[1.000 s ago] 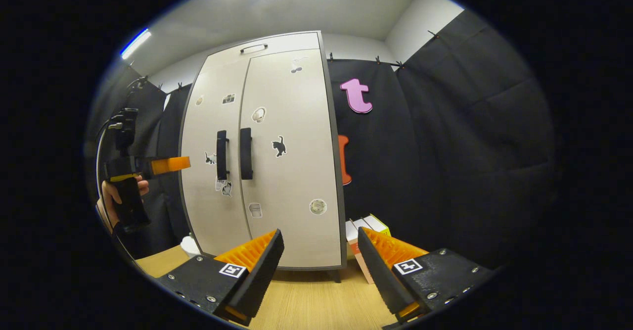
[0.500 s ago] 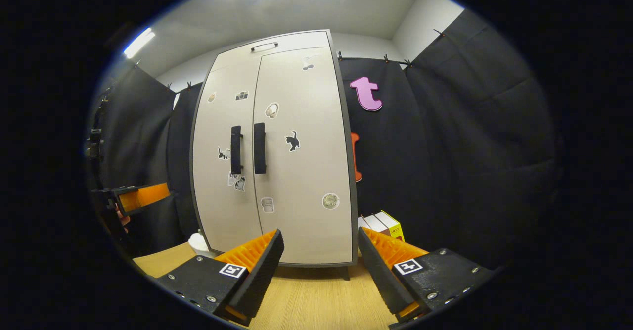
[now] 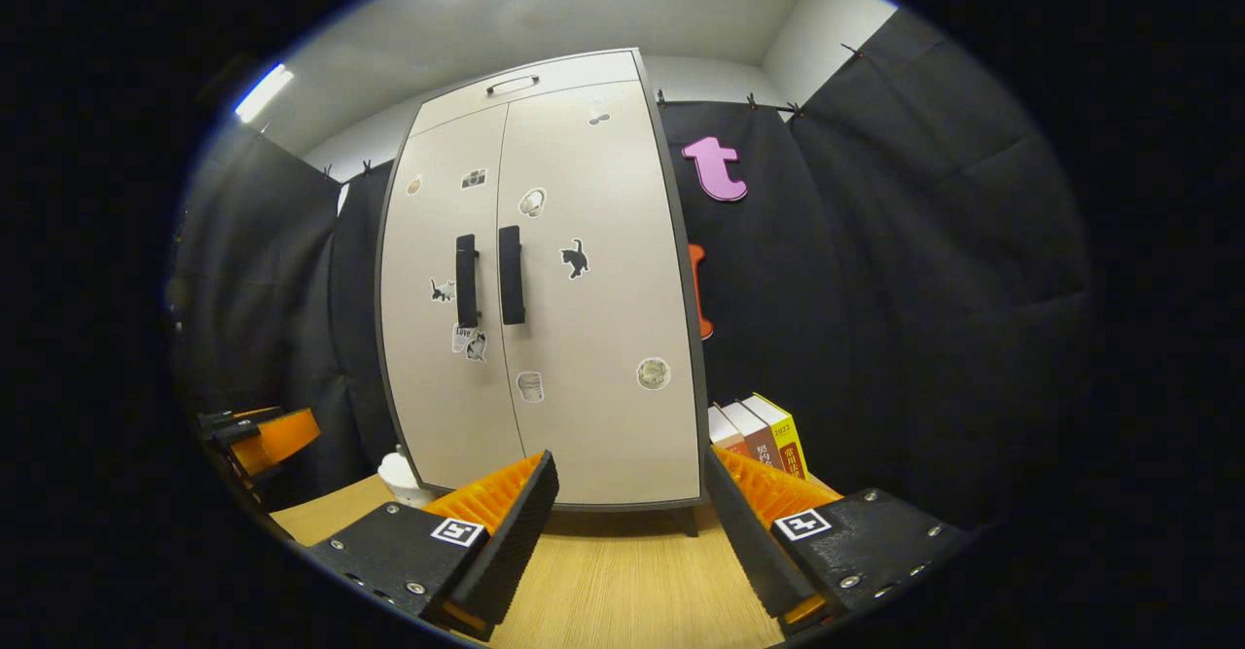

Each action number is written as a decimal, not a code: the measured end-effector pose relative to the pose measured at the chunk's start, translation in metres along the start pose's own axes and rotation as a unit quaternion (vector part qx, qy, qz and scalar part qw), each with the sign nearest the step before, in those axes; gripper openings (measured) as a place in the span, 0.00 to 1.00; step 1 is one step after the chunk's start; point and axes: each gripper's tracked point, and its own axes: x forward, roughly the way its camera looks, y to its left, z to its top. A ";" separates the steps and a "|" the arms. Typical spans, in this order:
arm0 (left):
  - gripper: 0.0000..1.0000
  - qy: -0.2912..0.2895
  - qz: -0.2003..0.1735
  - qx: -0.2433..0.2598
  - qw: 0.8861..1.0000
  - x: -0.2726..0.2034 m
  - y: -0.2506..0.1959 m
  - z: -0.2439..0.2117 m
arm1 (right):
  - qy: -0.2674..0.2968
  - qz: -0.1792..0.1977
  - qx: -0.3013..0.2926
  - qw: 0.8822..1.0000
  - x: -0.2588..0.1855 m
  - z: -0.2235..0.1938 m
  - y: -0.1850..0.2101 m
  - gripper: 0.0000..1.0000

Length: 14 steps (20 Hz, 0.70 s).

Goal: Grab one shoe with the right hand and put it into the shoe cabinet, grab the other shoe with the left hand and put it into the shoe cabinet; then close the right door with the right hand and the left door with the left hand.

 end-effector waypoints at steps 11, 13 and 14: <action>0.96 -0.021 -0.009 0.016 1.000 -0.003 -0.004 0.012 | -0.009 0.004 0.006 1.000 0.000 0.006 0.006 0.93; 0.96 -0.022 -0.007 0.015 1.000 -0.004 -0.002 0.013 | -0.009 0.006 0.005 1.000 0.001 0.006 0.007 0.93; 0.96 -0.022 -0.006 0.015 1.000 -0.004 -0.001 0.013 | -0.009 0.007 0.004 1.000 0.001 0.006 0.008 0.93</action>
